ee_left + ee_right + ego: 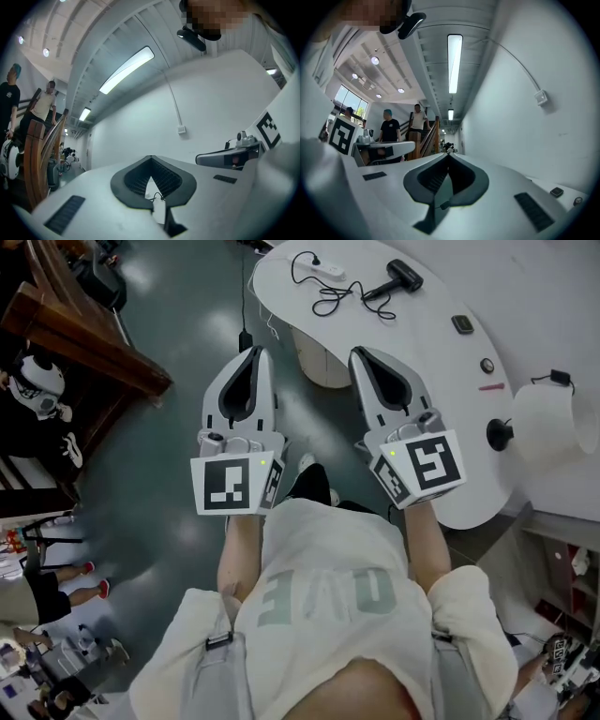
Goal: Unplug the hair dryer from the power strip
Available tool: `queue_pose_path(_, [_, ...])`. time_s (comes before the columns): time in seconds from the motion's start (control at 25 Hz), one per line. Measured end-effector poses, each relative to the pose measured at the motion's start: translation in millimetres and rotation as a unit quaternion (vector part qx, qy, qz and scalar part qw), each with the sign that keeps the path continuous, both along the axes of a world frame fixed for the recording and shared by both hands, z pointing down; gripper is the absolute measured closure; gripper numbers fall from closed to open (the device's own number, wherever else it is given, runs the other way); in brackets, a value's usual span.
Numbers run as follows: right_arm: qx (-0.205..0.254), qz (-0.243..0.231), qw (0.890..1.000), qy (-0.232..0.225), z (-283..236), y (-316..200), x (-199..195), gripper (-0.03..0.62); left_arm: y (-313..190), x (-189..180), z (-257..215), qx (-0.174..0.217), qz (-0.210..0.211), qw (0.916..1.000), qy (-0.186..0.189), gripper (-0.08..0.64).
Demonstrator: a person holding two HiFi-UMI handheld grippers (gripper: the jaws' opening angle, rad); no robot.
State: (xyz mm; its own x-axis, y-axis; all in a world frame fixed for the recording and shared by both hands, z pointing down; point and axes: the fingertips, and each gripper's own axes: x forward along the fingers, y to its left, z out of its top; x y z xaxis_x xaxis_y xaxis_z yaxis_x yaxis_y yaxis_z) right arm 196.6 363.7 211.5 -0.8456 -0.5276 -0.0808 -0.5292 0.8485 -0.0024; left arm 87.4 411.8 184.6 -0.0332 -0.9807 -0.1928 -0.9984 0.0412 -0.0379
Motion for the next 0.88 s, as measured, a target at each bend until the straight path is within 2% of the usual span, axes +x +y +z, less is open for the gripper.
queue_pose_path(0.2, [0.016,-0.003,1.000,-0.003,20.9,-15.0,-2.2,0.572,-19.7,-8.9,23.8,0.015,-0.003,0.9999,-0.001,0.548])
queue_pose_path(0.36, [0.033,-0.014,0.999,0.002,42.7,-36.4,-20.5,0.572,-45.6,-23.6,44.3,0.035,-0.005,0.9993,-0.011,0.548])
queue_pose_path(0.56, [0.074,-0.025,0.997,0.013,41.7,-79.3,-65.5,0.572,-86.3,-64.1,48.6,0.062,-0.020,0.9978,-0.008,0.548])
queue_pose_path(0.88, [0.073,-0.017,0.997,0.022,34.5,-178.9,-150.4,0.572,-170.8,-146.0,52.6,0.037,-0.049,0.9981,-0.010,0.548])
